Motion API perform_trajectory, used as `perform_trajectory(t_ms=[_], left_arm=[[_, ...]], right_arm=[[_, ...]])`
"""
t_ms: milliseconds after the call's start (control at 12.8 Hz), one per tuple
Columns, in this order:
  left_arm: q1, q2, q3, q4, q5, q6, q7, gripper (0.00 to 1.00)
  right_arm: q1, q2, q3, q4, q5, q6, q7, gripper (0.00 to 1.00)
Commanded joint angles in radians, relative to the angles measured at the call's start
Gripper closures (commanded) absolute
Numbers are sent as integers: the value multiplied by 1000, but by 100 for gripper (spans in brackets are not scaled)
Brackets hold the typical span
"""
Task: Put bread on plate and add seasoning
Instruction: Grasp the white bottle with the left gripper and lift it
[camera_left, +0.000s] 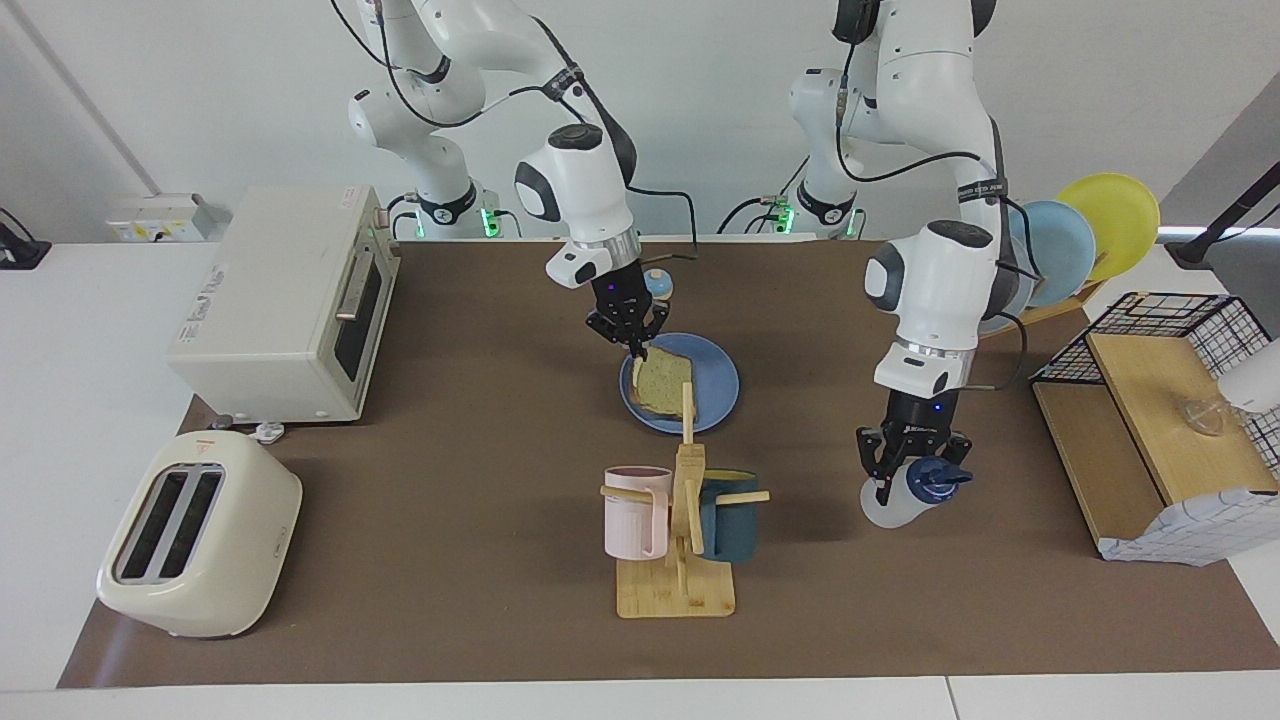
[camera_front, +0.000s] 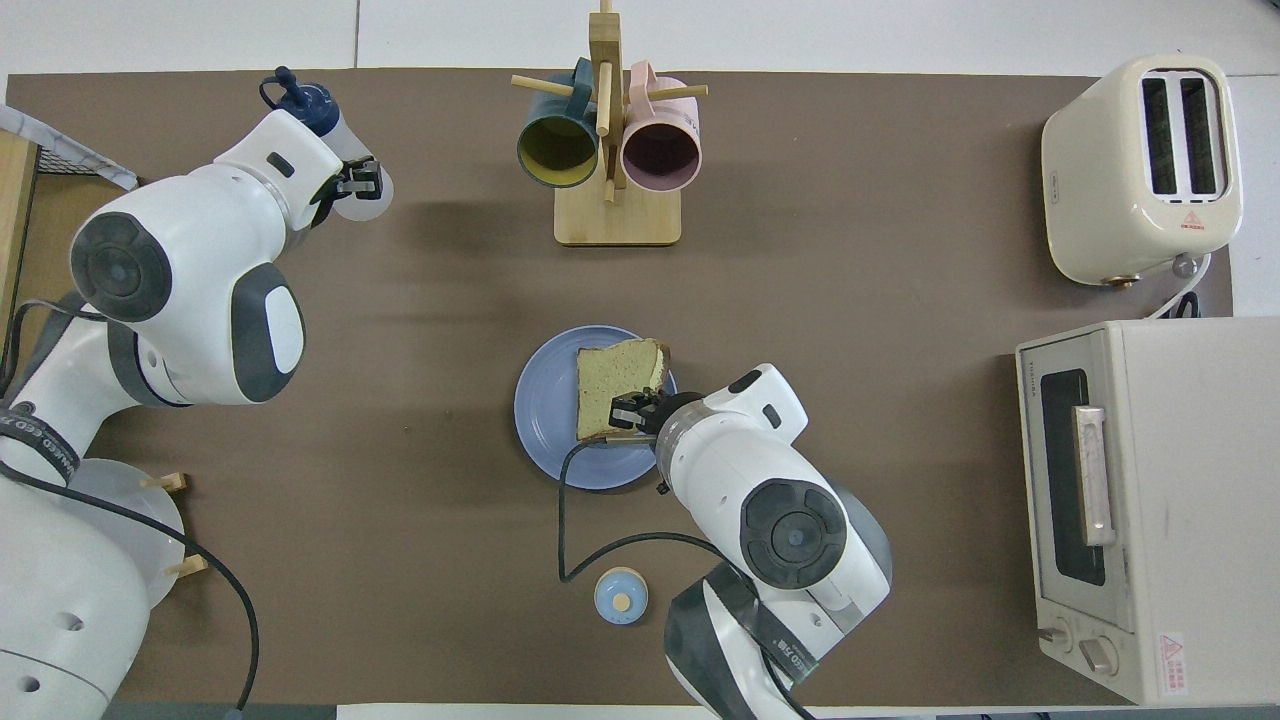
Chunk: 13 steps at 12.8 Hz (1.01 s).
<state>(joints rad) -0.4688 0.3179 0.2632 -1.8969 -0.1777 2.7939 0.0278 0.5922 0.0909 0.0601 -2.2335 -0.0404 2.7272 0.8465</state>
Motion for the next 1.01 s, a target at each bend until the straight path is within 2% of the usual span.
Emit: perform_trajectory(t_ms=[0, 312, 623, 779, 935], left_arm=[[10, -32, 2, 25, 11, -79, 20, 100], [24, -72, 2, 62, 12, -239, 61, 100], [27, -166, -1, 61, 9, -440, 211, 100], [27, -215, -1, 59, 9, -531, 262, 100], [25, -272, 1, 58, 9, -638, 348, 100]], right_arm=[[-29, -25, 14, -29, -18, 16, 23, 1], [-22, -25, 15, 8, -18, -26, 25, 0], [-14, -31, 17, 55, -18, -69, 20, 0], [-17, -19, 17, 203, -18, -310, 3, 0], [-28, -2, 17, 328, -3, -481, -59, 0]])
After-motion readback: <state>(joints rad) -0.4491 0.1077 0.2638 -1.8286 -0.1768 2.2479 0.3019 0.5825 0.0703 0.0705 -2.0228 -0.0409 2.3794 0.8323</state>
